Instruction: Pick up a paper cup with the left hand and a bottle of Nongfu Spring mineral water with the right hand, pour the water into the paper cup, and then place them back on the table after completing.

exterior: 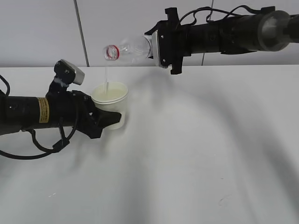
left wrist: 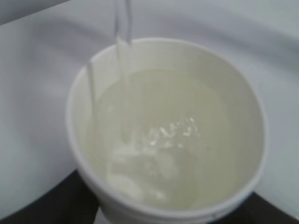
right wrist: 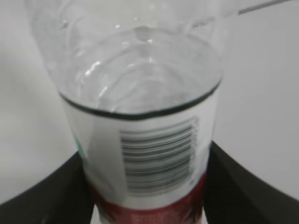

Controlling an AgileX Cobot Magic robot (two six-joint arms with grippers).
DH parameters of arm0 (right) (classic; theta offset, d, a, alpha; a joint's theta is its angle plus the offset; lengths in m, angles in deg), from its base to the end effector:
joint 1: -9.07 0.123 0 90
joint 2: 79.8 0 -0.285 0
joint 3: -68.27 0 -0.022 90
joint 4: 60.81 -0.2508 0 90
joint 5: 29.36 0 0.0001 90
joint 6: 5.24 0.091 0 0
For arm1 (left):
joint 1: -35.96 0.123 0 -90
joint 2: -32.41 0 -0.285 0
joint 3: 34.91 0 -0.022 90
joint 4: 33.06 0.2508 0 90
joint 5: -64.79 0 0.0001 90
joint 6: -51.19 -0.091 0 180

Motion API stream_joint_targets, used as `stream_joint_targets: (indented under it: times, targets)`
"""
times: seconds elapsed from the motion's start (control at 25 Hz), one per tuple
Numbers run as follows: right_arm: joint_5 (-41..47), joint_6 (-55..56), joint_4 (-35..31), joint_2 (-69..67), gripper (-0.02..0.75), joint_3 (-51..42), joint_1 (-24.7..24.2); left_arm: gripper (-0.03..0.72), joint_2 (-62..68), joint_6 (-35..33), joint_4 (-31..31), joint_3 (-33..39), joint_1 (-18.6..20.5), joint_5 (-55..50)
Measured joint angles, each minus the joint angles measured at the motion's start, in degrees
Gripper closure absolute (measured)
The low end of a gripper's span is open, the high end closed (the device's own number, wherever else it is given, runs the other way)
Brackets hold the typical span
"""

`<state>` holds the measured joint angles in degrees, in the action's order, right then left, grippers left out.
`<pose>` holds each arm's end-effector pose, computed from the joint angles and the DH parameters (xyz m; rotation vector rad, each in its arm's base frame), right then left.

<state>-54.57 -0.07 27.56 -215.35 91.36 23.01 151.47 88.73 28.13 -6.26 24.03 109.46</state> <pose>0.4955 0.1628 0.2166 -1.6210 1.0484 -0.3828 0.3325 -0.1275 0.1335 0.8456 1.8905 -0.6733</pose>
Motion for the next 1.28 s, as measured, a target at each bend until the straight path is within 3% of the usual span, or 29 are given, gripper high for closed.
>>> stream_joint_targets:
  times: [0.2, 0.52, 0.72, 0.92, 1.28]
  targets:
    - [-1.4, 22.7, 5.2, 0.0, 0.29, 0.0, -0.1, 0.293, 0.0, -1.5, -2.5, 0.0, 0.8, -0.1]
    - [-21.2, 48.9, 7.6, 0.0, 0.29, -0.4, -4.1, 0.293, 0.0, -3.1, -3.4, 0.0, 1.2, -0.2]
    - [-30.7, 51.9, 3.2, 0.0, 0.29, -4.5, -7.1, 0.293, 0.2, -3.5, -3.4, 0.0, 1.3, 0.4]
    - [-31.7, 51.5, 0.6, 0.0, 0.29, -9.4, -7.7, 0.293, 2.8, -5.6, -3.5, 0.7, 1.3, 4.5]
    - [-32.0, 40.9, -11.0, 0.0, 0.29, -19.4, -8.1, 0.293, 6.0, -9.7, -3.5, 1.1, 1.3, 7.9]
